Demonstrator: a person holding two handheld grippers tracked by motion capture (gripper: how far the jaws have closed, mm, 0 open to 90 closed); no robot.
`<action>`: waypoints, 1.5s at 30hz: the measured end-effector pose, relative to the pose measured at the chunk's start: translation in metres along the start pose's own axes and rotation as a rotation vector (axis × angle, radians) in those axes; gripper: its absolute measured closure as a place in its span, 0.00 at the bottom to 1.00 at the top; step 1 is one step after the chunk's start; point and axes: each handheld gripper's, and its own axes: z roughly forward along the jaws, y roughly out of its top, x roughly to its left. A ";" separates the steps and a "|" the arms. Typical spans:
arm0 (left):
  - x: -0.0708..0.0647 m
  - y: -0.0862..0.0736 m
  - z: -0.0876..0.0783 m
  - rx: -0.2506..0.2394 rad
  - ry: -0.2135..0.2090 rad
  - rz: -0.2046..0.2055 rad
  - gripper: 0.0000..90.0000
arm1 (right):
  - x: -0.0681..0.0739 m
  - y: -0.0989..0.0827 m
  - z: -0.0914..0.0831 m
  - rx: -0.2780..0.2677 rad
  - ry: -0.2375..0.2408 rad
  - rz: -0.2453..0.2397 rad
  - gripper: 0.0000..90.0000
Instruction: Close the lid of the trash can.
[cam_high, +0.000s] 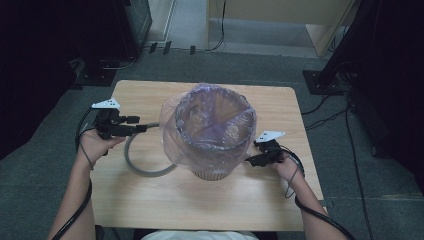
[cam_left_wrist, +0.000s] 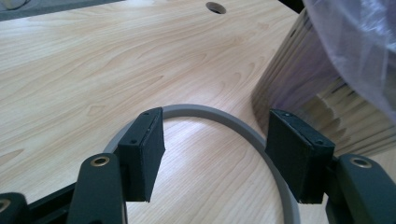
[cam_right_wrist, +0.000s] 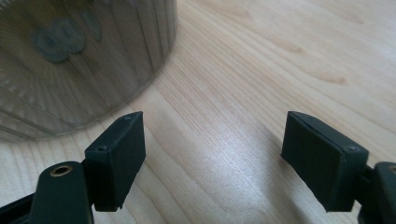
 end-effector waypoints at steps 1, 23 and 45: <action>0.001 -0.001 0.001 0.006 0.004 0.000 0.41 | 0.000 -0.001 0.002 0.003 -0.003 -0.002 0.24; 0.018 -0.027 0.012 0.027 0.084 -0.005 0.40 | 0.001 0.000 0.011 -0.025 -0.025 -0.008 0.15; 0.040 -0.051 0.013 0.045 0.174 -0.052 0.40 | 0.004 0.001 0.012 -0.026 -0.044 0.012 0.15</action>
